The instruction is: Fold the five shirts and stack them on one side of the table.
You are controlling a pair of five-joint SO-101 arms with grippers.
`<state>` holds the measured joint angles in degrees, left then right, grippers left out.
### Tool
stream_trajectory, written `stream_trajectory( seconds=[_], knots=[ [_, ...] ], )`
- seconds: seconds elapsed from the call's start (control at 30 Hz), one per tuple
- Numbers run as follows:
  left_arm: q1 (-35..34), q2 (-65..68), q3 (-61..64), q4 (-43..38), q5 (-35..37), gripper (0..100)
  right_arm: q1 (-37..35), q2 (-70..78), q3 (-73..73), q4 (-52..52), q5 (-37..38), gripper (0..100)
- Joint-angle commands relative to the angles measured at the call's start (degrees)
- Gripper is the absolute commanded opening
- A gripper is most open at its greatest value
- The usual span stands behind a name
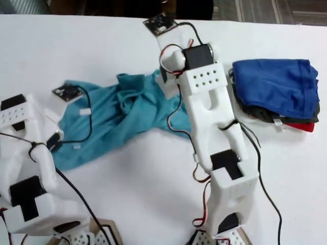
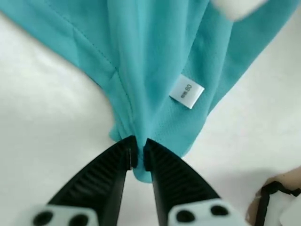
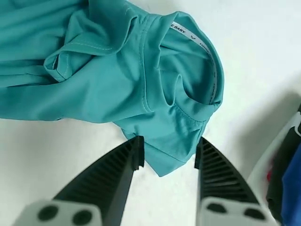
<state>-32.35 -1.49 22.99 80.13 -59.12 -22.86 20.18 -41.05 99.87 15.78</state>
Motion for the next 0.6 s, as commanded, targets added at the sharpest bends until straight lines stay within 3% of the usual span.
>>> stream_trajectory(
  seconds=[0.0, 0.17, 0.4, 0.57],
  knots=[
    [-0.5, -2.2, -1.0, -0.2, -0.5, 3, -0.2, -4.8, -0.3, 0.9, -0.3, 18.0],
    [-3.3, -4.7, -8.7, 0.4, 3.5, 3, -0.2, -6.4, -0.8, 0.0, -0.5, 10.1],
    [-10.4, -10.9, -14.5, 1.5, 5.3, 3, -1.4, -6.5, 4.4, -1.6, -0.5, 10.5],
    [-12.0, -11.5, -12.4, 2.1, 5.9, 3, -1.5, -0.3, 7.5, -12.2, -3.9, 10.5]
  ],
)
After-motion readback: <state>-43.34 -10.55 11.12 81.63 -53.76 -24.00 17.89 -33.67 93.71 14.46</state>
